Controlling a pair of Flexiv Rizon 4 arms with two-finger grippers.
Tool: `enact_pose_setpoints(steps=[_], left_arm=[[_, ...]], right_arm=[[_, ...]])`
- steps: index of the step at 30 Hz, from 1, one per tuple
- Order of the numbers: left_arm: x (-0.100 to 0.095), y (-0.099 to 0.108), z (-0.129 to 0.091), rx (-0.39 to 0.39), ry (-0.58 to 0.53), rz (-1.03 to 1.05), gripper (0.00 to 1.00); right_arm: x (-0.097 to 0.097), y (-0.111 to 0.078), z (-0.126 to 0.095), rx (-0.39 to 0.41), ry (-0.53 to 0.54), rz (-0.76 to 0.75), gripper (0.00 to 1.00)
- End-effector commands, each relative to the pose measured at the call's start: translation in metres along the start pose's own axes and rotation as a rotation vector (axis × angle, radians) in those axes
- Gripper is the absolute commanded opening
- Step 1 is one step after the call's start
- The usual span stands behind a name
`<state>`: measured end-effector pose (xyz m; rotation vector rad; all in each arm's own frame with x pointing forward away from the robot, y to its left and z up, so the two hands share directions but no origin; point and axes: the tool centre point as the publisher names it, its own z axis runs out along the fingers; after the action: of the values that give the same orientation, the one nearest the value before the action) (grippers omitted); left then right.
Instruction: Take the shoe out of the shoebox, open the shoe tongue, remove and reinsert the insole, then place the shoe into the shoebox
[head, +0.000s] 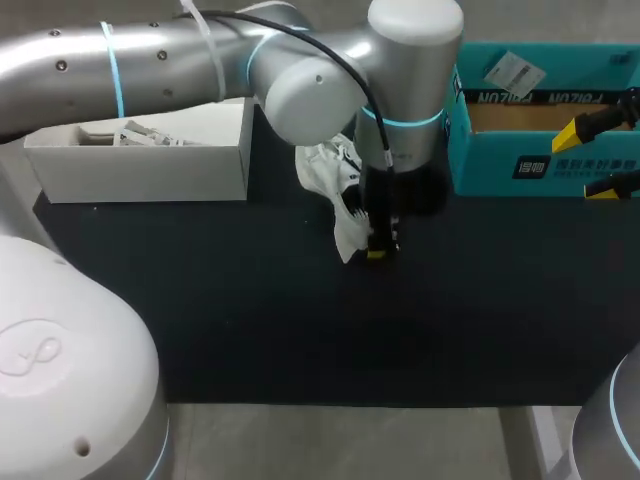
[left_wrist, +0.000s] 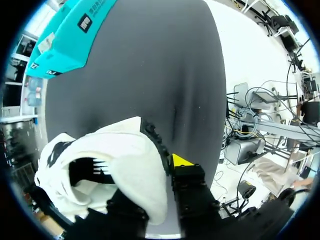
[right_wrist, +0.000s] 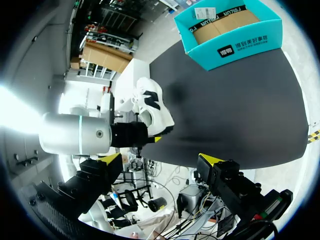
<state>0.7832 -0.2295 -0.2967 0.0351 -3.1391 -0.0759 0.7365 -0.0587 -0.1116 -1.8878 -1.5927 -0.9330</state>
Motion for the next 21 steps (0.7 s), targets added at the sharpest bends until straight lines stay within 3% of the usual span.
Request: enact_pose_setpoints(steps=[1, 11, 21], left_arm=[[0.005, 0.014, -0.042, 0.048, -0.012, 0.104, 0.0], [-0.013, 0.032, -0.1, 0.1, -0.006, 0.195, 0.0], [-0.025, 0.035, -0.138, 0.077, 0.005, 0.232, 0.0]], right_arm=[[0.0, -0.001, 0.001, -0.002, -0.002, 0.001, 1.0], [0.0, -0.001, 0.001, -0.002, -0.002, 0.001, 1.0], [0.0, -0.001, 0.001, -0.002, -0.002, 0.001, 1.0]])
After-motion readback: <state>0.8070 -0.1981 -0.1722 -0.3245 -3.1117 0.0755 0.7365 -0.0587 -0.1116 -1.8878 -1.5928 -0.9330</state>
